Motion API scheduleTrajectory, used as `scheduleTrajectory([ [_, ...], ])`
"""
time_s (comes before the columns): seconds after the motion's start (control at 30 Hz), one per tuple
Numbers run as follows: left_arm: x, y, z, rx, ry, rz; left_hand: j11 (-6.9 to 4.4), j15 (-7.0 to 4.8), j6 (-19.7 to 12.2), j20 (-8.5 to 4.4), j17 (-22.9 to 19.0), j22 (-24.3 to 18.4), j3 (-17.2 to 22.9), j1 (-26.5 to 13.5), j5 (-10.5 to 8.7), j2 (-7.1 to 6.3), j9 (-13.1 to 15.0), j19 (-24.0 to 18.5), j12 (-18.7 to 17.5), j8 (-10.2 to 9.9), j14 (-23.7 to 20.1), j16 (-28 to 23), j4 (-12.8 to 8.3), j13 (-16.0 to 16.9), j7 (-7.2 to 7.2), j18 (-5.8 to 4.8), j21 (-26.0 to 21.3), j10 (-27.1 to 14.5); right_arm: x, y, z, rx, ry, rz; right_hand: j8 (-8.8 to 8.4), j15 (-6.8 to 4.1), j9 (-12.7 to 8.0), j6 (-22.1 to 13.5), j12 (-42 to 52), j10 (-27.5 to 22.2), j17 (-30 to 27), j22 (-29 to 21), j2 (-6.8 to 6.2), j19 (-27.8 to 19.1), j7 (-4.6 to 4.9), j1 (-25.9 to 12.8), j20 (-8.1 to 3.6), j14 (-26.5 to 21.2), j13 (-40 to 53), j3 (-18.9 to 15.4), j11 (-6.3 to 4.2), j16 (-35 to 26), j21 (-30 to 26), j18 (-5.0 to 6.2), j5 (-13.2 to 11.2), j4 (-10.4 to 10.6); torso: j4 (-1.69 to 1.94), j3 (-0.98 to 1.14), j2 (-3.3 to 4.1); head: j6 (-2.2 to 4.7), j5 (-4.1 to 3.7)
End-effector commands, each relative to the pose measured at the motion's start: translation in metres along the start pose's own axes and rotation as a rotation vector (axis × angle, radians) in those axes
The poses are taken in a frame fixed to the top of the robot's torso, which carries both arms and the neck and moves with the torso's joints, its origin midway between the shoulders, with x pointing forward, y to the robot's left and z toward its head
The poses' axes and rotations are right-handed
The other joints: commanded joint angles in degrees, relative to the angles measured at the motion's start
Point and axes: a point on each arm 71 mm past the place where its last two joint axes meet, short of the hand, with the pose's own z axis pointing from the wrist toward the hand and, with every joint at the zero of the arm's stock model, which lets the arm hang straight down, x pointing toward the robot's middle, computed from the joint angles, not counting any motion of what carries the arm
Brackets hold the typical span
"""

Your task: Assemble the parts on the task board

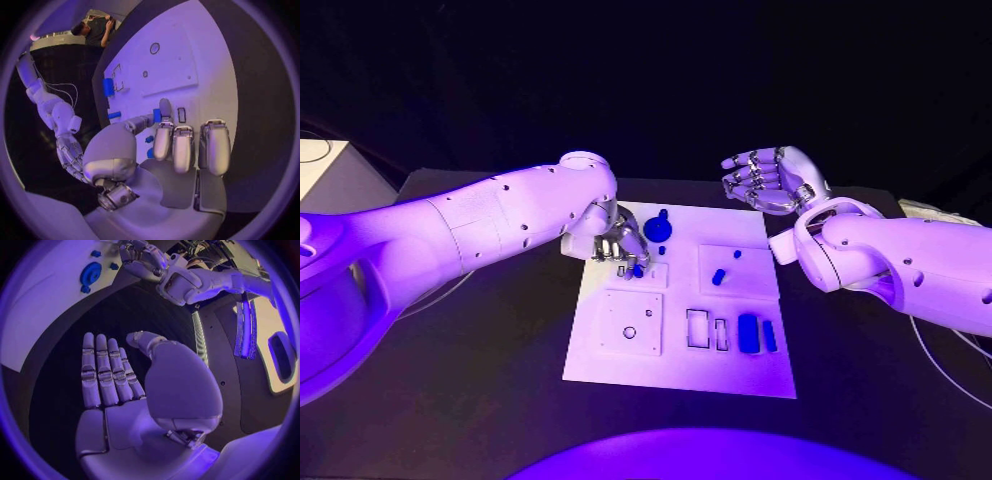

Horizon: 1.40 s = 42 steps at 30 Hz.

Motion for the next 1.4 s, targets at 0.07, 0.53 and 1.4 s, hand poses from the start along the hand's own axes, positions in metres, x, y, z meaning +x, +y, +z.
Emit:
scheduleTrajectory([
  [0.07,0.0032,-0.0003,0.0008,0.000,0.024,0.013,-0.36,-0.28,2.7,-0.13,15.1,6.7,1.2,-0.4,-0.34,-1.92,0.1,0.6,-0.1,-0.1,6.0,0.2,-2.8,1.0,-2.51,-0.85,0.0,1.5,0.0016,0.0009,0.0000,-0.010,0.017,0.002,-0.37,0.32,-0.1,0.0,-0.3,0.1,-0.1,-0.1,0.17,-0.1,0.91,-0.4,0.37,0.0,0.0,0.0,0.24,-0.3,-0.1,0.23,0.2,-0.3,0.01,-0.02,0.01,-0.05,-0.04],
  [0.53,0.0021,0.0006,0.0007,-0.001,0.008,0.007,-0.40,-0.35,2.7,-0.20,15.1,6.7,-3.7,-1.3,-1.02,-3.17,0.1,0.6,-0.3,-0.2,6.0,0.2,0.1,0.9,-2.56,-0.84,-0.1,1.5,0.0018,0.0010,0.0001,-0.011,0.018,0.003,-0.42,0.36,-0.1,0.0,-0.4,0.1,-0.2,-0.3,0.07,-0.1,0.95,-0.4,0.39,-0.1,0.0,0.0,0.27,-0.4,-0.1,0.20,0.4,-0.4,0.00,0.00,0.01,0.00,-0.03],
  [1.4,-0.0015,0.0059,0.0004,-0.011,-0.018,-0.010,-0.52,-0.43,2.9,-0.25,15.1,6.8,-5.4,-0.7,-1.18,-1.40,0.0,0.6,-0.2,-0.3,6.0,0.2,2.4,1.1,-2.69,-0.86,-0.1,1.6,0.0015,0.0006,-0.0001,-0.010,0.021,0.003,-0.47,0.42,-0.1,0.0,-0.4,0.1,-0.3,-0.5,0.04,-0.2,0.99,-0.5,0.43,-0.2,0.0,-0.1,0.31,-0.5,-0.2,0.18,0.4,-0.5,-0.05,-0.02,0.03,-0.03,-0.08],
])
